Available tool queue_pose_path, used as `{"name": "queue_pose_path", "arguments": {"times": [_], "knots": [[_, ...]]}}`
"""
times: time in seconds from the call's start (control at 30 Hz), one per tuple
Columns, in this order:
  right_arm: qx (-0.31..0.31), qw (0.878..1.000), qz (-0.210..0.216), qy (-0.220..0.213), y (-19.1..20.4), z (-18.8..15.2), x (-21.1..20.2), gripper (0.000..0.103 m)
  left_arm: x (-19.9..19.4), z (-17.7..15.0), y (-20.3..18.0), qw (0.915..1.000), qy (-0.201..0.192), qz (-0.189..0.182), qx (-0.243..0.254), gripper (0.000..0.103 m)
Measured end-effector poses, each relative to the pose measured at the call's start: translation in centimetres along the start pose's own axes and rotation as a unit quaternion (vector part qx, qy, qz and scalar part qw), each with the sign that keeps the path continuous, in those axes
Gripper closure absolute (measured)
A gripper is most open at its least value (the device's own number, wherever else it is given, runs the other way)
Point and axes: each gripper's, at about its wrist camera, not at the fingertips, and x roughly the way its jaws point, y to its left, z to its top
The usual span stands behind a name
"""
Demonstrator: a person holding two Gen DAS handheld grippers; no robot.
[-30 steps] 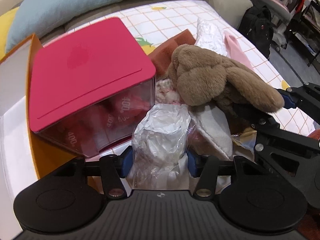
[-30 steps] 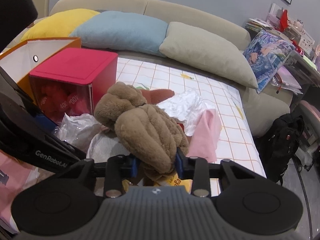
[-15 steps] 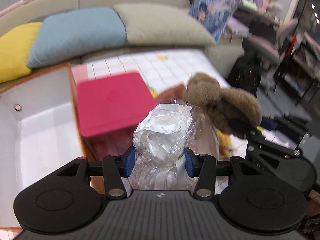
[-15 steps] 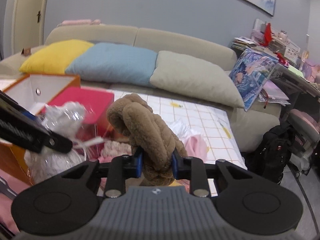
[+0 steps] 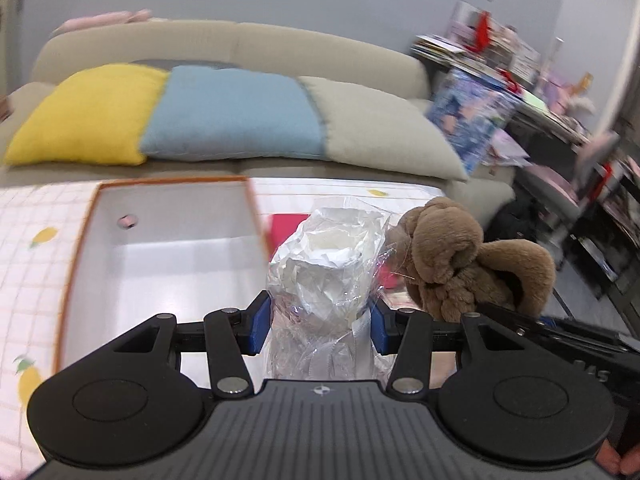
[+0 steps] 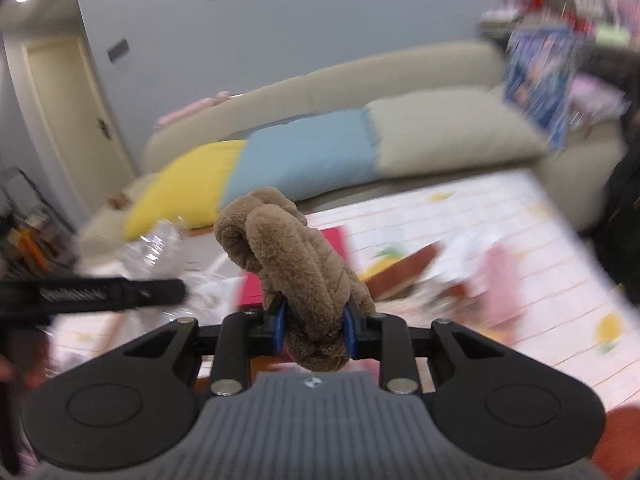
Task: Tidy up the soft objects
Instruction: 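Carry both items over the white box and open both tools to drop them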
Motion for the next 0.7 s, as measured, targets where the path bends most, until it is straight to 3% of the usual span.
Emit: {"name": "queue_pose_path", "arguments": {"times": [0.13, 0.33, 0.7], "knots": [[0.04, 0.996, 0.066, 0.036, 2.3, 0.2, 2.4, 0.076, -0.3, 0.2, 2.7, 0.9992, -0.002, 0.03, -0.026, 0.048], [0.044, 0.992, 0.105, 0.06, 6.1, 2.5, 5.9, 0.076, 0.8, 1.8, 6.2, 0.9973, 0.003, 0.066, -0.031, 0.048], [-0.007, 0.992, 0.052, 0.114, 11.7, 5.5, 16.6, 0.076, 6.3, 4.4, 11.0, 0.994, 0.036, 0.101, 0.024, 0.048]]}}
